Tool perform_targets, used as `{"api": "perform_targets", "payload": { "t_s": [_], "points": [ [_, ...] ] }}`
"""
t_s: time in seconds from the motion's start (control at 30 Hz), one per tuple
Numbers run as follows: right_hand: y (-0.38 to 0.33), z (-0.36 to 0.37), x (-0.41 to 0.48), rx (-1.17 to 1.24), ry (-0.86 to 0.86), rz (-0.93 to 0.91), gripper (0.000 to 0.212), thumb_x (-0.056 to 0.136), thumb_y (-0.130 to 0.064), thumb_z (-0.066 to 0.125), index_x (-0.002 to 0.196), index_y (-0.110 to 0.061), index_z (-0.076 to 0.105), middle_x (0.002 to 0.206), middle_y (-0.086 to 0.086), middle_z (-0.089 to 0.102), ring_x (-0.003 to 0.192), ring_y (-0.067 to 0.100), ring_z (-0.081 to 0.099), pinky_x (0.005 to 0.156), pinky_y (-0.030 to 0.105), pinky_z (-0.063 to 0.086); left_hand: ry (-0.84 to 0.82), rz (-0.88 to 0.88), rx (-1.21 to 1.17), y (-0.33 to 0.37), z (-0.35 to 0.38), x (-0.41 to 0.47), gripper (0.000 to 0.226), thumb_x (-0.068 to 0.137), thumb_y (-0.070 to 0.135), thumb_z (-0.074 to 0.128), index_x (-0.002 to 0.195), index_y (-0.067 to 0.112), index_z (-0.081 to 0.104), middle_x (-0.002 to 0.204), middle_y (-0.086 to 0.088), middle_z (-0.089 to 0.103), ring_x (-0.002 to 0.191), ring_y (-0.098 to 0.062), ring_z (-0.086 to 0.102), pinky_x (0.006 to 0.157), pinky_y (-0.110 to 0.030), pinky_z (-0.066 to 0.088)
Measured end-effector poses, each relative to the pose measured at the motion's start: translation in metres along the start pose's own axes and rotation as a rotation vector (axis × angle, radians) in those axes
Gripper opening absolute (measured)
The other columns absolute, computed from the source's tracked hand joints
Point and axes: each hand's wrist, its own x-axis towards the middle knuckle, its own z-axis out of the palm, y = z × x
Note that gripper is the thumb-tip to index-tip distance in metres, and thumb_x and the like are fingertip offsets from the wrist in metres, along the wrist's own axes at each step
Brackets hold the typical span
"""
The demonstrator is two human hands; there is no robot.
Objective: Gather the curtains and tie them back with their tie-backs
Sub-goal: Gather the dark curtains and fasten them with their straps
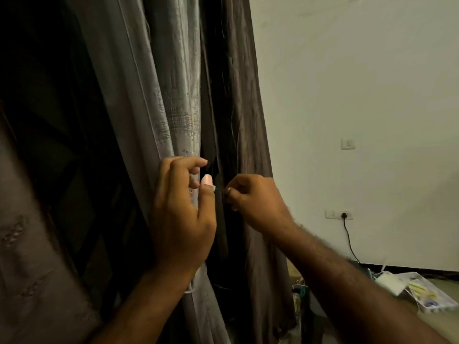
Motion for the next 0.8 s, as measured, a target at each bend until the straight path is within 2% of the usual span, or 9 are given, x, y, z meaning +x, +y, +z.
{"api": "perform_targets", "payload": {
  "t_s": [0.07,0.2,0.27,0.37,0.47,0.63,0.73,0.8],
  "points": [
    [0.002,-0.007,0.01,-0.007,0.106,0.007,0.014,0.098,-0.026,0.06,0.099,-0.023,0.073,0.086,-0.009,0.073,0.076,0.005,0.07,0.078,0.032,0.063,-0.07,-0.022,-0.016,-0.005,0.013,0.012,0.016,0.094,0.011,0.057,0.109,0.015,0.059,0.105,0.007,0.054,0.087,-0.003,0.054,0.072,-0.018,0.049],
    [0.015,-0.026,0.031,-0.024,0.279,0.053,0.015,0.094,-0.021,0.058,0.092,-0.021,0.073,0.083,-0.004,0.074,0.076,0.014,0.071,0.074,0.038,0.061,-0.216,-0.173,-0.069,-0.024,0.051,0.03,0.021,0.094,0.023,0.056,0.114,0.024,0.057,0.112,0.011,0.052,0.098,-0.012,0.058,0.073,-0.032,0.057],
    [0.027,-0.036,0.046,-0.039,0.314,0.089,0.015,0.092,-0.019,0.057,0.09,-0.025,0.071,0.083,-0.004,0.074,0.078,0.015,0.071,0.074,0.036,0.059,-0.284,-0.249,-0.046,-0.034,0.074,0.038,0.027,0.094,0.027,0.057,0.121,0.026,0.054,0.121,0.008,0.05,0.105,-0.012,0.056,0.078,-0.03,0.053],
    [0.052,-0.053,0.077,-0.014,0.357,0.144,0.015,0.089,-0.021,0.056,0.094,-0.03,0.067,0.089,0.0,0.075,0.082,0.018,0.073,0.08,0.043,0.062,-0.335,-0.294,-0.004,-0.052,0.114,0.054,0.038,0.094,0.032,0.057,0.13,0.025,0.048,0.134,0.003,0.046,0.114,-0.016,0.053,0.082,-0.029,0.046],
    [0.083,-0.072,0.115,-0.02,0.411,0.19,0.026,0.086,-0.025,0.053,0.107,-0.025,0.068,0.093,0.001,0.075,0.084,0.019,0.072,0.082,0.045,0.061,-0.313,-0.258,0.077,-0.069,0.16,0.074,0.048,0.092,0.036,0.059,0.136,0.023,0.043,0.14,-0.001,0.041,0.123,-0.022,0.047,0.093,-0.039,0.048],
    [0.145,-0.093,0.193,-0.094,0.453,0.229,0.032,0.093,-0.022,0.052,0.123,-0.021,0.062,0.109,0.002,0.07,0.088,0.02,0.065,0.077,0.032,0.05,-0.212,-0.11,0.253,-0.097,0.248,0.118,0.074,0.084,0.049,0.065,0.145,0.023,0.032,0.145,-0.007,0.032,0.129,-0.029,0.039,0.1,-0.044,0.042],
    [0.185,-0.097,0.251,-0.078,0.412,0.224,0.037,0.095,-0.021,0.053,0.132,-0.017,0.056,0.118,0.005,0.067,0.092,0.021,0.062,0.079,0.033,0.049,-0.197,-0.096,0.382,-0.12,0.303,0.148,0.093,0.078,0.06,0.066,0.15,0.027,0.018,0.155,-0.011,0.016,0.141,-0.034,0.023,0.111,-0.054,0.032],
    [0.21,-0.095,0.292,-0.053,0.359,0.217,0.042,0.096,-0.023,0.056,0.137,-0.014,0.051,0.127,0.01,0.066,0.101,0.024,0.063,0.086,0.037,0.053,-0.218,-0.084,0.457,-0.135,0.334,0.164,0.103,0.074,0.064,0.068,0.152,0.03,0.009,0.159,-0.012,0.005,0.145,-0.037,0.015,0.112,-0.059,0.027]
  ]
}}
